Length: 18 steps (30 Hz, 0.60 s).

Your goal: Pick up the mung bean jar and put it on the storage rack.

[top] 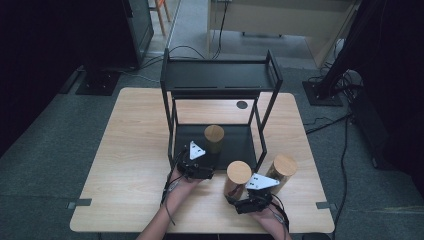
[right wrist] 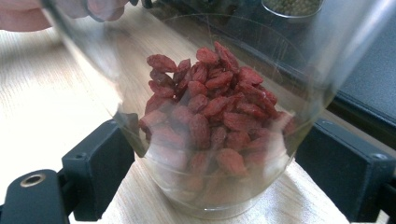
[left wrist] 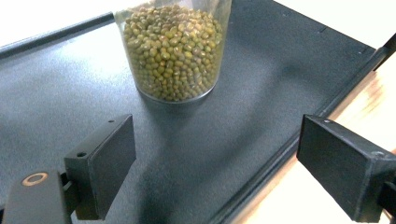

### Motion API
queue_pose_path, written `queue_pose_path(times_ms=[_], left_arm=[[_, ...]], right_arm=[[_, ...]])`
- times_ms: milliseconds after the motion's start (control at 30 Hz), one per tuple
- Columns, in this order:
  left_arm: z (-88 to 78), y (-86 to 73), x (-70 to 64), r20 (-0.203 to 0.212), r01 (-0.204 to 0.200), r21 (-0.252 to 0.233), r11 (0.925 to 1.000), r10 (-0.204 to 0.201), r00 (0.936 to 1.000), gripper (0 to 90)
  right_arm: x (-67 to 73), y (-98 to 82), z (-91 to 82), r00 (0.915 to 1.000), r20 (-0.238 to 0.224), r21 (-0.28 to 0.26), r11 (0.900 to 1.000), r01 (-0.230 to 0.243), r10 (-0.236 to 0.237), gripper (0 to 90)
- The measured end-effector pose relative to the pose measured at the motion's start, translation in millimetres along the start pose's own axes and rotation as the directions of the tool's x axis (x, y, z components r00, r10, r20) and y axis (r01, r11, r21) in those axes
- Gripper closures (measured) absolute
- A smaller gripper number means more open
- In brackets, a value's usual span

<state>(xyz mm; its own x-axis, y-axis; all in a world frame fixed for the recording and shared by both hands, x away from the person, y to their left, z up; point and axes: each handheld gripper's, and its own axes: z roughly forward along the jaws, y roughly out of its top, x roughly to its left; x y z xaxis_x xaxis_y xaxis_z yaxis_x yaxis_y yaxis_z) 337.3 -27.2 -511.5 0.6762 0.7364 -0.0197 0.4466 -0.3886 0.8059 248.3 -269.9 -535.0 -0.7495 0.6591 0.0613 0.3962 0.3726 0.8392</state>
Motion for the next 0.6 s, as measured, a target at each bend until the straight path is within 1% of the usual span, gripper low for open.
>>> queue_pose_path(times_ms=[133, 600], left_arm=[[-1.8, -2.6, -0.9, 0.006, 0.003, -0.005, 1.0000, -0.003, 1.0000, 12.1], [-9.2, -9.0, -6.1, 0.011, -0.011, -0.016, 0.9998, 0.011, 0.9999, 12.1]], right_arm=[[0.1, 0.0, 0.1, 1.0000, 0.000, 0.001, 1.000, -0.001, 0.001, 11.8], [0.3, 0.1, 0.3, 1.0000, 0.001, 0.002, 1.000, 0.000, 0.000, 11.8]])
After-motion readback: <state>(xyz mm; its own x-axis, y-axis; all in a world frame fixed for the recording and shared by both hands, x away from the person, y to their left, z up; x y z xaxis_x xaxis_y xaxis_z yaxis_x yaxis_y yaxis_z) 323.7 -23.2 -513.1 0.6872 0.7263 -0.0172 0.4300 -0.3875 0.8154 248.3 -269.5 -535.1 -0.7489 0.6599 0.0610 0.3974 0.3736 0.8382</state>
